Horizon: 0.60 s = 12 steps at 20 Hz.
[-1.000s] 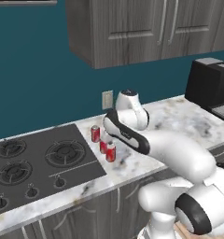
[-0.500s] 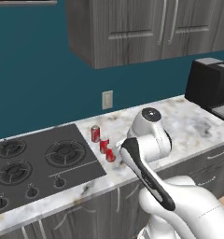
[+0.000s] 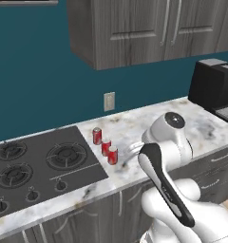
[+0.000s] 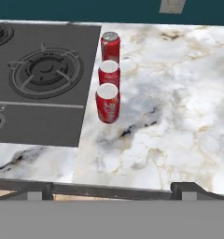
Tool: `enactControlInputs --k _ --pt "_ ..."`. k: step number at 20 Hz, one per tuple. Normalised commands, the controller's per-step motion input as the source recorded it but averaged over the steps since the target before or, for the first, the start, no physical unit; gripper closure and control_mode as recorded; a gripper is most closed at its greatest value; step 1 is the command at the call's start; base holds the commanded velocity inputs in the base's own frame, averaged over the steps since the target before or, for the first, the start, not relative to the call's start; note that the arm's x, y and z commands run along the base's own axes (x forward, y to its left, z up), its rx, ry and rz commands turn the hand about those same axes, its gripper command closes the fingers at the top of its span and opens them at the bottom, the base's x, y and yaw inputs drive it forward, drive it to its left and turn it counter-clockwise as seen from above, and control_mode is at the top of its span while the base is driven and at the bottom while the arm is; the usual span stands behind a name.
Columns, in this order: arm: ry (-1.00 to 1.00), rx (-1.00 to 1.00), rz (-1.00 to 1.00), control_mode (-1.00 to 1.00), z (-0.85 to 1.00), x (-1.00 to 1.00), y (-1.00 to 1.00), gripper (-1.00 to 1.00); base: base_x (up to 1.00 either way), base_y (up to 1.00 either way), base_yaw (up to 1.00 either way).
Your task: Four empty soda cans are scattered around the kitchen. Gather all the cans and cluster them next to the stove for recycling.
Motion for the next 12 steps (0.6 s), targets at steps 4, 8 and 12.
enactControlInputs --k 4,8,12 --pt "-0.08 0.02 0.0 -1.0 0.0 -0.07 -0.03 -1.0 0.0 0.0 0.0" --pt "-0.02 0.0 0.0 1.0 0.0 -0.04 0.0 -1.0 -0.26 0.0 0.0" --pt "0.0 0.0 0.0 1.0 0.0 0.0 0.0 -1.0 -0.44 0.0 0.0"
